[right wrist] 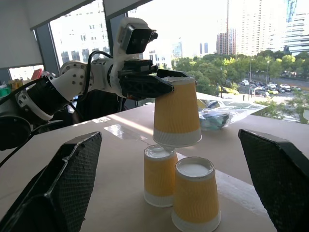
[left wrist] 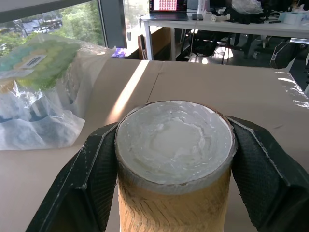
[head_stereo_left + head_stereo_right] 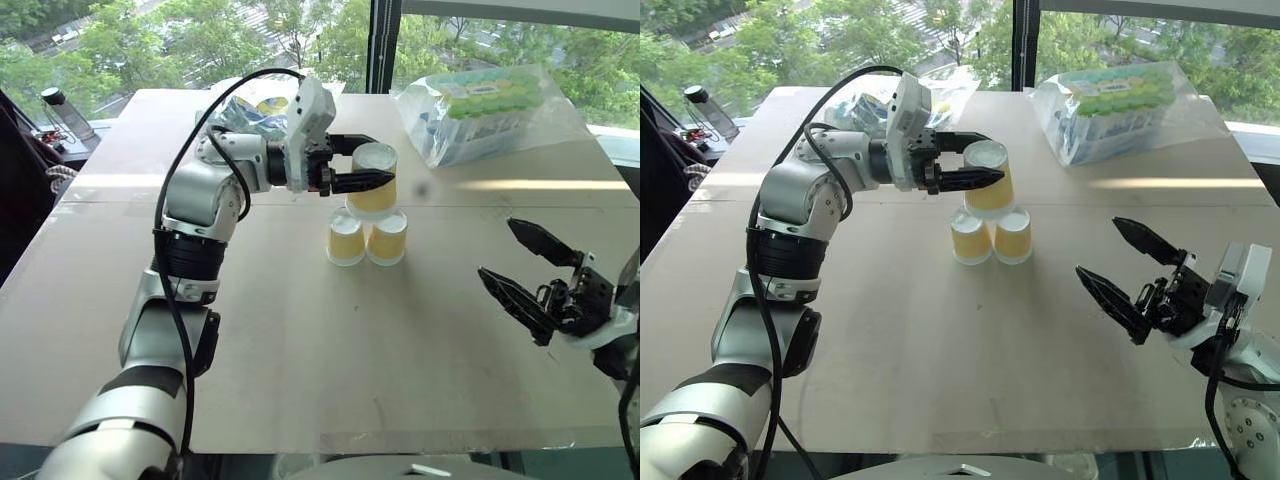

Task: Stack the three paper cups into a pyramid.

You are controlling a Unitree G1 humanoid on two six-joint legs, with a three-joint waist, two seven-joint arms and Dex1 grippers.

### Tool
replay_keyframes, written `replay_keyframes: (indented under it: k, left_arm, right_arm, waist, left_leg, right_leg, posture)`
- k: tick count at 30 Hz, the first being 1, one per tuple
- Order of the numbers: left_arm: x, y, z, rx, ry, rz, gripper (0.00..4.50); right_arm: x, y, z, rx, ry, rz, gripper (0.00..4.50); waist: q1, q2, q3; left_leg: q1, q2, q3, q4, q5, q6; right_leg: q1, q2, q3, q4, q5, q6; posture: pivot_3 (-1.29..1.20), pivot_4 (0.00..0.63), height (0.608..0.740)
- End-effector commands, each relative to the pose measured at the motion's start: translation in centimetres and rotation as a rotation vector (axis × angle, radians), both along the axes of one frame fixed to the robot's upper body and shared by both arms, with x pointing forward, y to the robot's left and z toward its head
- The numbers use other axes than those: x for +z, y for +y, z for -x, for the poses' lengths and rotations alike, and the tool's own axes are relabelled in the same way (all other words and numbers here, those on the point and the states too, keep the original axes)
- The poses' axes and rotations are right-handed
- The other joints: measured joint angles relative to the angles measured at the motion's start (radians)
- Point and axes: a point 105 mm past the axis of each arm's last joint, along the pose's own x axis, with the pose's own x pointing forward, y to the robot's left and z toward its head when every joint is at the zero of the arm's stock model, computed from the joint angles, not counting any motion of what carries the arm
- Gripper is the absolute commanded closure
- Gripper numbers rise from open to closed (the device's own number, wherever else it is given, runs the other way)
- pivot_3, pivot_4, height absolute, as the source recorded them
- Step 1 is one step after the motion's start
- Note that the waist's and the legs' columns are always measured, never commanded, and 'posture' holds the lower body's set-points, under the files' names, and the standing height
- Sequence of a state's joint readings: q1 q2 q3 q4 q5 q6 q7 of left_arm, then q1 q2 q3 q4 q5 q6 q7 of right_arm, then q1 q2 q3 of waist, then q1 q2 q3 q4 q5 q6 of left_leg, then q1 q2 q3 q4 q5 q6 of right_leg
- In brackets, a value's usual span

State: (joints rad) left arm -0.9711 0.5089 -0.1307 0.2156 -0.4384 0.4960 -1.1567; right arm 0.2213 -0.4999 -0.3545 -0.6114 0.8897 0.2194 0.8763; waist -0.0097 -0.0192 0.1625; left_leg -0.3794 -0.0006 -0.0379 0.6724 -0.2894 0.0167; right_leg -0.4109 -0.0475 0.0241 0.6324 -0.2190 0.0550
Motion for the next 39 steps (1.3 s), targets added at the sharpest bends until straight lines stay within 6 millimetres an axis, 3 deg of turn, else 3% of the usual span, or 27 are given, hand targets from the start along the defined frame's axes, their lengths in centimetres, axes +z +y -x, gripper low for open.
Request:
replay_keyframes:
  k: [1, 10, 30, 32, 33, 34, 39]
  left_arm:
    - [0.2, 0.2, 0.5, -0.019, -0.038, -0.012, 1.12]
    - [-0.6, -0.2, 0.6, -0.021, -0.031, -0.009, 1.12]
    - [-1.9, -0.4, -0.1, -0.02, -0.014, 0.004, 1.12]
    - [-1.8, -0.4, -0.2, -0.021, -0.011, 0.012, 0.62]
    - [-1.8, -0.4, -0.3, -0.017, -0.014, 0.013, 0.15]
    - [-1.8, -0.4, -0.3, -0.019, -0.012, 0.019, 0.01]
    - [-0.7, -0.5, -0.6, -0.012, -0.052, 0.056, 0.01]
  right_arm:
    - [0.6, -0.5, 0.7, -0.007, -0.058, -0.013, 0.0]
    - [0.0, -2.5, 1.7, -0.047, -0.095, -0.057, 0.0]
    - [1.0, -1.4, 1.8, -0.033, -0.111, -0.057, 0.0]
    - [0.9, -1.5, 1.7, -0.033, -0.11, -0.056, 0.0]
    - [0.9, -1.5, 1.7, -0.032, -0.11, -0.057, 0.0]
    - [0.8, -1.5, 1.7, -0.03, -0.11, -0.057, 0.0]
    - [0.7, -1.5, 1.8, -0.026, -0.108, -0.055, 0.0]
  waist:
    - [-0.001, 0.0, 0.0]
    - [0.0, 0.0, 0.0]
    - [0.0, 0.0, 0.0]
    - [0.0, 0.0, 0.0]
    - [0.0, 0.0, 0.0]
    - [0.0, 0.0, 0.0]
    - [0.0, 0.0, 0.0]
  left_leg:
    - [0.0, 0.0, 0.0, 0.0, 0.0, 0.0]
    - [0.001, 0.0, 0.0, 0.002, 0.0, 0.0]
    - [0.001, 0.0, 0.0, 0.004, 0.0, 0.0]
    - [0.001, 0.0, 0.0, 0.005, 0.0, 0.0]
    - [0.001, 0.0, 0.0, 0.005, 0.0, 0.0]
    - [0.001, 0.0, 0.0, 0.005, 0.0, 0.0]
    - [0.001, 0.0, 0.0, 0.005, 0.0, 0.0]
  right_leg:
    - [0.0, 0.0, 0.0, 0.0, 0.0, 0.0]
    - [0.0, 0.0, 0.0, 0.003, 0.0, 0.0]
    - [0.0, 0.0, 0.001, 0.006, 0.0, 0.0]
    - [0.0, 0.0, 0.001, 0.006, 0.0, 0.0]
    - [0.0, 0.0, 0.001, 0.006, 0.0, 0.0]
    - [0.0, 0.0, 0.001, 0.006, 0.0, 0.0]
    - [0.0, 0.0, 0.001, 0.007, 0.0, 0.0]
  posture:
    - [0.0, 0.15, 0.74]
    - [0.0, 0.15, 0.74]
    - [0.0, 0.15, 0.74]
    - [0.0, 0.15, 0.74]
    - [0.0, 0.15, 0.74]
    - [0.0, 0.15, 0.74]
    - [0.0, 0.15, 0.74]
